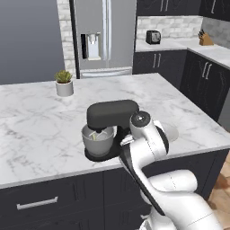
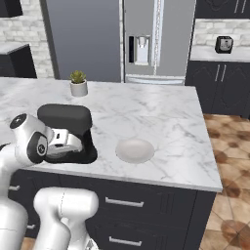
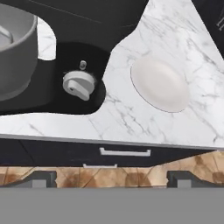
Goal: Add butter and sugar cubes to the stand mixer bowl and then turn on the stand mixer to begin making frosting.
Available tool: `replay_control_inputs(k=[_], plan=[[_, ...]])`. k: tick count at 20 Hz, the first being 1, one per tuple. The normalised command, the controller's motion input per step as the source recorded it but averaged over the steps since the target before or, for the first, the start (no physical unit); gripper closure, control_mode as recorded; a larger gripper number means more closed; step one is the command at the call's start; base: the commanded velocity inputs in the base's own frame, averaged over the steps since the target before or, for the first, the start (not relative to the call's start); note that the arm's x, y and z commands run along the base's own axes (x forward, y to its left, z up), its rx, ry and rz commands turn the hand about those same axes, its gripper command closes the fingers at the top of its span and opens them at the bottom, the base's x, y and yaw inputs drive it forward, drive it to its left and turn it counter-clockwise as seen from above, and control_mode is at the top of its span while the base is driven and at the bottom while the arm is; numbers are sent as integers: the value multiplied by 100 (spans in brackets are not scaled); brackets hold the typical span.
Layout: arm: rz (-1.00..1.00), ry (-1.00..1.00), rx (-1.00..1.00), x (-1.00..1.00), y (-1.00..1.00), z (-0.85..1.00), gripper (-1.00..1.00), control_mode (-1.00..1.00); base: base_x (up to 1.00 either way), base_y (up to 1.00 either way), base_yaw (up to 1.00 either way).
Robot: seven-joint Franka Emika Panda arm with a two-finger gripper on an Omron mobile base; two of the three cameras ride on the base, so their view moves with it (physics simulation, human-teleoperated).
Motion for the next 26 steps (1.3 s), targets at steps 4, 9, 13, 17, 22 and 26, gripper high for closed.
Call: replay_control_inputs(k=[4, 9, 13, 17, 22, 26], plan=[[8, 1, -5, 32, 0, -29, -100, -100, 0, 0, 0], [11, 0, -2, 30, 0, -26, -100, -100, 0, 0, 0], [9, 0, -2, 29, 0, -20, -100, -100, 0, 0, 0], [1, 0, -3, 32, 12, -11, -100, -100, 0, 0, 0], [0, 0, -3, 24, 10, -10, -100, -100, 0, 0, 0], [0, 0, -3, 37, 11, -9, -100, -100, 0, 0, 0]])
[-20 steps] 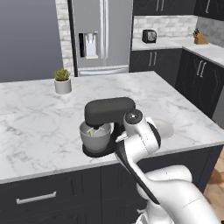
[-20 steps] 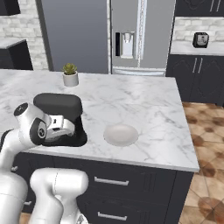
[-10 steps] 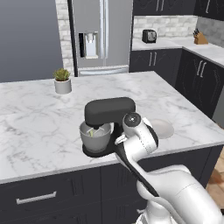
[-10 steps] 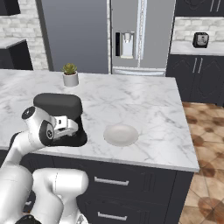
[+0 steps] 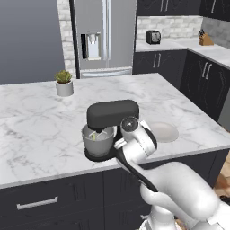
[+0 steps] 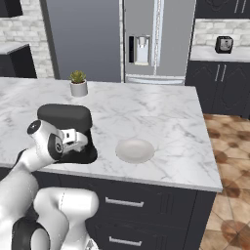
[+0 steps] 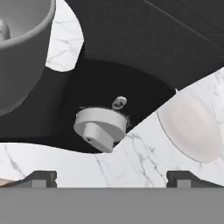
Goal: Add butter and sugar cubes to the stand mixer bowl and then turn on the stand mixer to begin making frosting.
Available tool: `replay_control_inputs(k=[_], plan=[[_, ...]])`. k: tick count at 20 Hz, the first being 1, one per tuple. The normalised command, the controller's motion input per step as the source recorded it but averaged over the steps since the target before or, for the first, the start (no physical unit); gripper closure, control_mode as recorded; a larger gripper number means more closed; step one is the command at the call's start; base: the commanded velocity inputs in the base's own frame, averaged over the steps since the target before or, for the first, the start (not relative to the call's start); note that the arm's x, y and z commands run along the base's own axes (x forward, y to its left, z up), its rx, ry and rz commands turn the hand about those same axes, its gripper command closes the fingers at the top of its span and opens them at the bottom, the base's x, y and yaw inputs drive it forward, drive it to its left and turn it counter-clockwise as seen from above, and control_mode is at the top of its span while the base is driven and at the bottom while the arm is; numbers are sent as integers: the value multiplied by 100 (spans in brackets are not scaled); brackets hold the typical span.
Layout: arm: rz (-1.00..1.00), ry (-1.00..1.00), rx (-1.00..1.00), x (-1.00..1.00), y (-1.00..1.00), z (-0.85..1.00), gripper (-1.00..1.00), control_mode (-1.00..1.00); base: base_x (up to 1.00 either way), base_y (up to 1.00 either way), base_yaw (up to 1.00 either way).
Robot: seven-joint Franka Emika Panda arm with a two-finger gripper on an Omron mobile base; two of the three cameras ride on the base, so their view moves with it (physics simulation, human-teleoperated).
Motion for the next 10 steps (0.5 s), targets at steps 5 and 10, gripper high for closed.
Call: replay_control_inputs(k=[5, 10], plan=[[0, 0, -4, 37, 6, -17, -100, -100, 0, 0, 0], [0, 0, -3, 33, 0, -19, -100, -100, 0, 0, 0]])
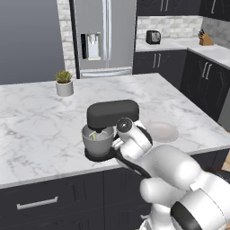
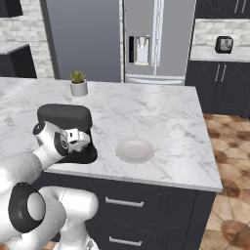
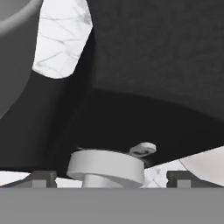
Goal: Add butter and sugar cubes to the stand mixer bowl and then turn on the stand mixer to begin making frosting.
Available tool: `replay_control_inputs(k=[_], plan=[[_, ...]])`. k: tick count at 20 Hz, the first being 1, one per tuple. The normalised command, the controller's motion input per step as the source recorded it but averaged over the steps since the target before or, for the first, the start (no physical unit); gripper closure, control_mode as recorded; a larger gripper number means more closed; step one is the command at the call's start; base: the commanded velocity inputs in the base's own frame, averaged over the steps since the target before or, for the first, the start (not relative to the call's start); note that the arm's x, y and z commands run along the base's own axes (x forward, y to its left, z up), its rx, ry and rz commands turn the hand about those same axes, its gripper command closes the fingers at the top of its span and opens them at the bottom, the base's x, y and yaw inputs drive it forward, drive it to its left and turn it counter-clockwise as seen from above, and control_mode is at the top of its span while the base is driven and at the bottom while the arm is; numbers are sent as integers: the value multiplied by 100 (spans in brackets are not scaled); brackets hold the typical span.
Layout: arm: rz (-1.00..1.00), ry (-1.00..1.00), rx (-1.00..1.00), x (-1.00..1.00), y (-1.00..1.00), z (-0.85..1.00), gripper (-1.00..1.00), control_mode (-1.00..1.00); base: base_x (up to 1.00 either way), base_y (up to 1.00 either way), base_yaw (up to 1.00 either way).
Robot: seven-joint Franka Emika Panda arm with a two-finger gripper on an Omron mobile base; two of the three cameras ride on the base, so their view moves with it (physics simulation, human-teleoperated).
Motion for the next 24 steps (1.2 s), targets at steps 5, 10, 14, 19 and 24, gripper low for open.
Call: replay_control_inputs(k=[5, 10, 14, 19, 24], plan=[[0, 0, -2, 31, 0, -16, -100, -100, 0, 0, 0], [0, 0, -2, 23, 0, -17, 100, -100, 0, 0, 0], [0, 0, -1, 10, 0, -8, 100, -100, 0, 0, 0], [0, 0, 3, 0, -24, 4, 100, -100, 0, 0, 0], [0, 0, 18, 0, -35, 31, 100, -100, 0, 0, 0]])
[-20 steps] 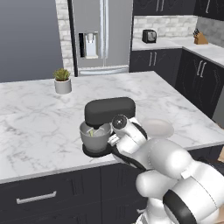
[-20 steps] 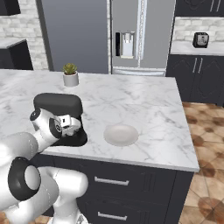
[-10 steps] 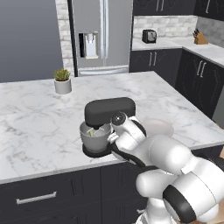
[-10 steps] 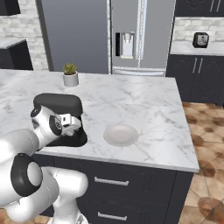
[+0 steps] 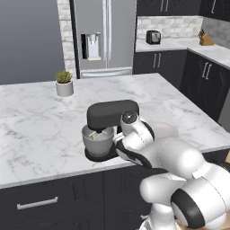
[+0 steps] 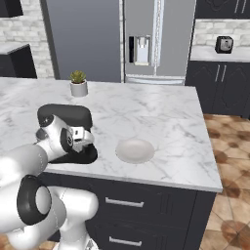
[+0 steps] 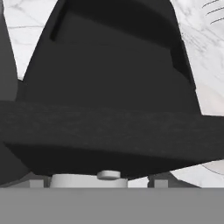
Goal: Add butter and sugar cubes to the stand mixer bowl and then turn on the stand mixer to begin making frosting.
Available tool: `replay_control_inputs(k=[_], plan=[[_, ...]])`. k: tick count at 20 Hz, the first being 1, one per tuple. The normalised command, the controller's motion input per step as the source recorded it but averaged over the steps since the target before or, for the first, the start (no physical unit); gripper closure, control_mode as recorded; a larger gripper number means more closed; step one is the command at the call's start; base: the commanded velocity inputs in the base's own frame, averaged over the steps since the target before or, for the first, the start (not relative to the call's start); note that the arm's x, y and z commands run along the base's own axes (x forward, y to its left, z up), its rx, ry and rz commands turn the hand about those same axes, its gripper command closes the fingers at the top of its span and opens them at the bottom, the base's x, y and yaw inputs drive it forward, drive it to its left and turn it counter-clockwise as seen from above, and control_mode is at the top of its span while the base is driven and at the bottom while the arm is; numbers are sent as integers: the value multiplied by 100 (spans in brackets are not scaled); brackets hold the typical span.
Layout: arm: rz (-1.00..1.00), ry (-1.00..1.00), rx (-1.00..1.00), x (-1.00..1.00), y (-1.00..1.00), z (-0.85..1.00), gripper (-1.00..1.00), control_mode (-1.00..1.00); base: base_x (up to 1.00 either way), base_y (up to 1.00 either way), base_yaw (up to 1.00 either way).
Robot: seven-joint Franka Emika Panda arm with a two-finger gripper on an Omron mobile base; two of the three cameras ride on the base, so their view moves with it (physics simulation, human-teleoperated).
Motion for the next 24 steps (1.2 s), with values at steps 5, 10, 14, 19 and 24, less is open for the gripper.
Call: replay_control_inputs(k=[5, 10, 14, 19, 24], plan=[[0, 0, 18, 0, -43, 23, 100, -100, 0, 0, 0], [0, 0, 16, 0, -47, 22, 100, -100, 0, 0, 0], [0, 2, 14, 0, -56, 24, 100, -100, 0, 0, 0], [0, 4, 11, 0, -61, 10, 100, -100, 0, 0, 0], [0, 6, 6, 0, -64, 0, 100, -100, 0, 0, 0]])
